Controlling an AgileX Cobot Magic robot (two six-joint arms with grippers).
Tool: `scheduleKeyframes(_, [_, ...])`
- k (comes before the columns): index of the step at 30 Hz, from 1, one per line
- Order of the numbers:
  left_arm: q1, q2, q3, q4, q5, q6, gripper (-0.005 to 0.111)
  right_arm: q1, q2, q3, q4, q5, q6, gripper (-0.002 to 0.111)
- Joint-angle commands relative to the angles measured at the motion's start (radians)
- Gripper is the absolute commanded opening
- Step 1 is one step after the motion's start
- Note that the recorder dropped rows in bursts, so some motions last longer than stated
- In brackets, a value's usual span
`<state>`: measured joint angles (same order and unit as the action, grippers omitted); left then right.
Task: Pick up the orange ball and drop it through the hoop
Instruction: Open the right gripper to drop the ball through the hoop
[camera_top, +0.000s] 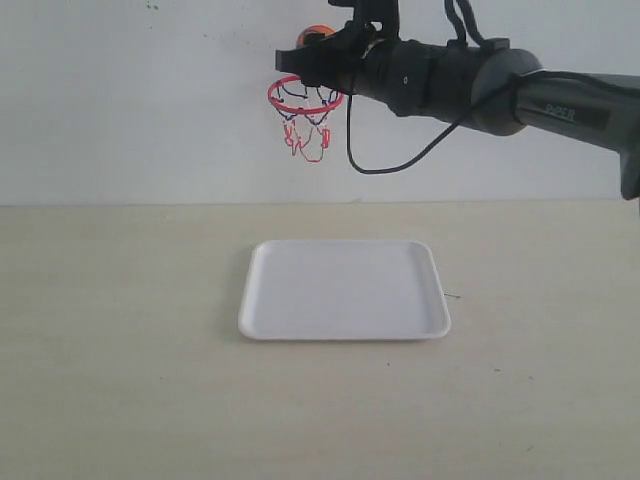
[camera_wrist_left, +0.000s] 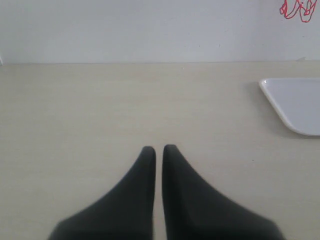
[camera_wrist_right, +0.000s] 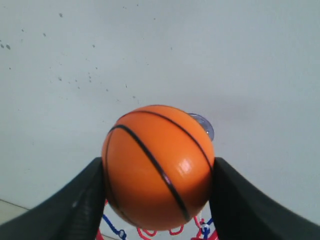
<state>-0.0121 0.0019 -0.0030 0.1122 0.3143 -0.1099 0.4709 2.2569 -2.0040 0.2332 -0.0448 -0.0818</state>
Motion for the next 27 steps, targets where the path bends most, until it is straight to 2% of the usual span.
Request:
scheduleKeyframes(1, [-0.009,-0.002,0.003,-0.007,-0.004,-0.002,0.004,-0.003,0.014,-0.008,-0.006,-0.047,-0.004,0.000])
scheduleKeyframes(9, [-0.009,-0.002,0.003,-0.007,-0.004,-0.002,0.004,-0.003,0.021,-0.008,-0.003,-0.070,-0.002,0.001])
scheduleKeyframes(11, [-0.009,-0.002,0.003,-0.007,-0.004,-0.002,0.004,-0.003,0.021,-0.008,-0.003,-0.070,-0.002,0.011])
scheduleKeyframes(15, [-0.009,-0.002,0.003,-0.007,-0.004,-0.002,0.004,-0.003,0.021,-0.008,-0.003,-0.070,-0.002,0.045])
scheduleKeyframes(17, [-0.009,-0.002,0.003,-0.007,-0.004,-0.002,0.004,-0.003,0.021,-0.008,-0.003,-0.070,-0.002,0.052])
scheduleKeyframes(23, [-0.009,-0.002,0.003,-0.007,-0.004,-0.002,0.004,-0.003,0.021,-0.008,-0.002,-0.080,0.004,0.056])
scheduleKeyframes(24, [-0.009,-0.002,0.003,-0.007,-0.004,-0.002,0.004,-0.003,0.021,-0.008,-0.001,-0.080,0.004,0.061])
scheduleKeyframes(25, [-0.009,-0.002,0.003,-0.007,-0.004,-0.002,0.004,-0.003,0.021,-0.008,-0.001,-0.082,0.004,0.076])
scheduleKeyframes(27, [-0.009,-0.002,0.003,-0.007,-0.004,-0.002,0.004,-0.003,0.021,-0.008,-0.001,-0.082,0.004,0.085])
